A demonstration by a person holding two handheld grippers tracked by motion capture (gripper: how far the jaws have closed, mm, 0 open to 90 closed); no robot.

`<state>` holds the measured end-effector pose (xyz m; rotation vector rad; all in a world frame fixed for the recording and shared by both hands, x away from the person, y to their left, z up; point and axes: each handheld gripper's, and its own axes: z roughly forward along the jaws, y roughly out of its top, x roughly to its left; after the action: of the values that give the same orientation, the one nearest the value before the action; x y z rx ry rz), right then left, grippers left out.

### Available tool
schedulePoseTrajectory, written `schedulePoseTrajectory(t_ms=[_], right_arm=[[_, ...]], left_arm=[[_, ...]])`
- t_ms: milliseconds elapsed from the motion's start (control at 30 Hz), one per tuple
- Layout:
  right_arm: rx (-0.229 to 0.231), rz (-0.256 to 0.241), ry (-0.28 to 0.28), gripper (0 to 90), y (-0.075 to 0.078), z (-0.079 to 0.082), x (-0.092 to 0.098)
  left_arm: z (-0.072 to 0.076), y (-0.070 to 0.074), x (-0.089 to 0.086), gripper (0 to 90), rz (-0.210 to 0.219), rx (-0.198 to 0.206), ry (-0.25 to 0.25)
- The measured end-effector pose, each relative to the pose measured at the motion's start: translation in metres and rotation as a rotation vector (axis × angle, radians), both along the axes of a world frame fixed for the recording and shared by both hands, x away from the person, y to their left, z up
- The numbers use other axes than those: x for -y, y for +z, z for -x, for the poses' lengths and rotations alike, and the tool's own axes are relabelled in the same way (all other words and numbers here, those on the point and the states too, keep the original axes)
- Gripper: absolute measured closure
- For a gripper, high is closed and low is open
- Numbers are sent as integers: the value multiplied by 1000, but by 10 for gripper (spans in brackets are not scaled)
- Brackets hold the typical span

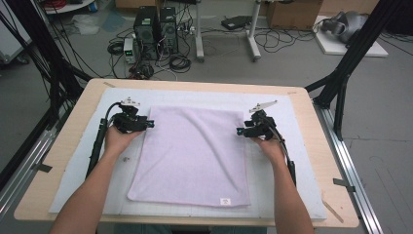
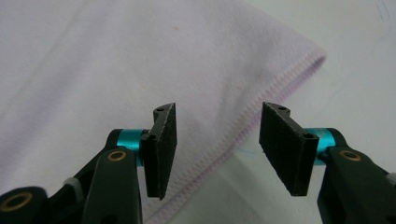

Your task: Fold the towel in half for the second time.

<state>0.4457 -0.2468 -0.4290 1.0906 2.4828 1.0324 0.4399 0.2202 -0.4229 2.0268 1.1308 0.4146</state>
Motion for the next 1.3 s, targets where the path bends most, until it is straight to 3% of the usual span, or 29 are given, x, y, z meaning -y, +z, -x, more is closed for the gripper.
schedulePoseTrajectory(t_ms=[133, 233, 333, 500, 567, 800, 933, 1100, 1300], right_arm=[[-18, 3, -35, 474, -5, -1, 4], [-34, 14, -44, 479, -9, -2, 5], [-29, 6, -36, 541, -10, -2, 2], [-49, -18, -5, 694, -10, -2, -3], [-68, -41, 12, 810, -10, -3, -3], [-93, -71, 19, 849, -9, -4, -1], [-81, -71, 17, 853, -5, -3, 2], [-70, -109, 23, 853, 3, 0, 9], [-53, -149, 67, 853, 22, 12, 14]], left_arm=[[-3, -6, 2, 607, -8, -14, 32], [-5, -14, 1, 652, -27, -68, 56], [-4, -15, 2, 678, -26, -61, 56], [-5, -16, 3, 810, 5, -85, 43], [-4, -15, 2, 817, -1, -80, 35], [-5, -15, 0, 844, 0, -79, 22], [-3, -9, -3, 847, 9, -53, 13], [4, 2, -8, 849, 20, -21, -16], [21, 22, -13, 848, 32, 28, -75]])
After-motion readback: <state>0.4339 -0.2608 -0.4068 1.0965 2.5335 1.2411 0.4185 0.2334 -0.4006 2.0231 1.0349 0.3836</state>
